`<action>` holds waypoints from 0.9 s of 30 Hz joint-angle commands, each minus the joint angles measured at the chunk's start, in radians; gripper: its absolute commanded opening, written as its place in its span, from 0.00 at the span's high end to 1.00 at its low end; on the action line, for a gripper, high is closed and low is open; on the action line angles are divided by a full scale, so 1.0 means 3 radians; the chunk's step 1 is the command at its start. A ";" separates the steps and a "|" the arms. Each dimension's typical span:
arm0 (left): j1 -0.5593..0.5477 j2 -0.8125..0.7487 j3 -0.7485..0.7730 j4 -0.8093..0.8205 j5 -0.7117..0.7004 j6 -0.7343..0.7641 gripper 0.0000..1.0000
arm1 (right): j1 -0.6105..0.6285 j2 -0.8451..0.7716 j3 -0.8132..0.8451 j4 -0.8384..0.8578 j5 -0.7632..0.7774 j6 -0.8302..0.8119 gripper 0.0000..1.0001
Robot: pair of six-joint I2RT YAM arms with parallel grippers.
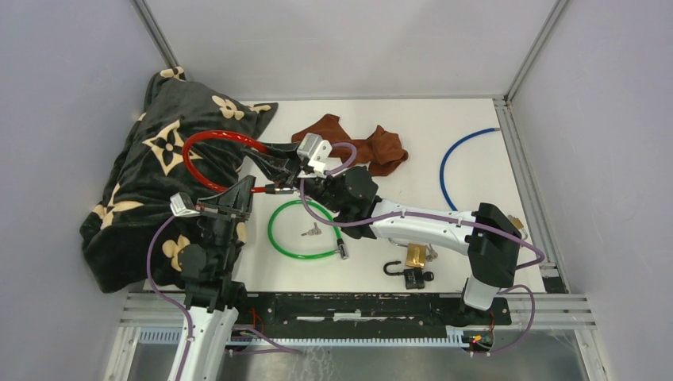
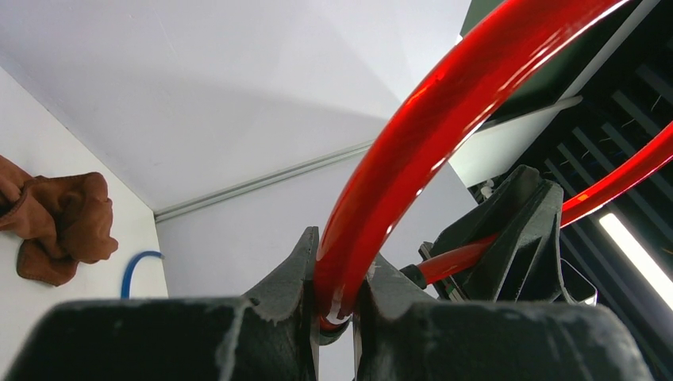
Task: Lock with the key
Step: Lock the lock.
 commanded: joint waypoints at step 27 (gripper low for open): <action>0.0106 -0.0060 0.0013 -0.0026 -0.0249 -0.0388 0.98 | 0.0054 0.0054 -0.0021 0.0689 0.0037 0.0120 1.00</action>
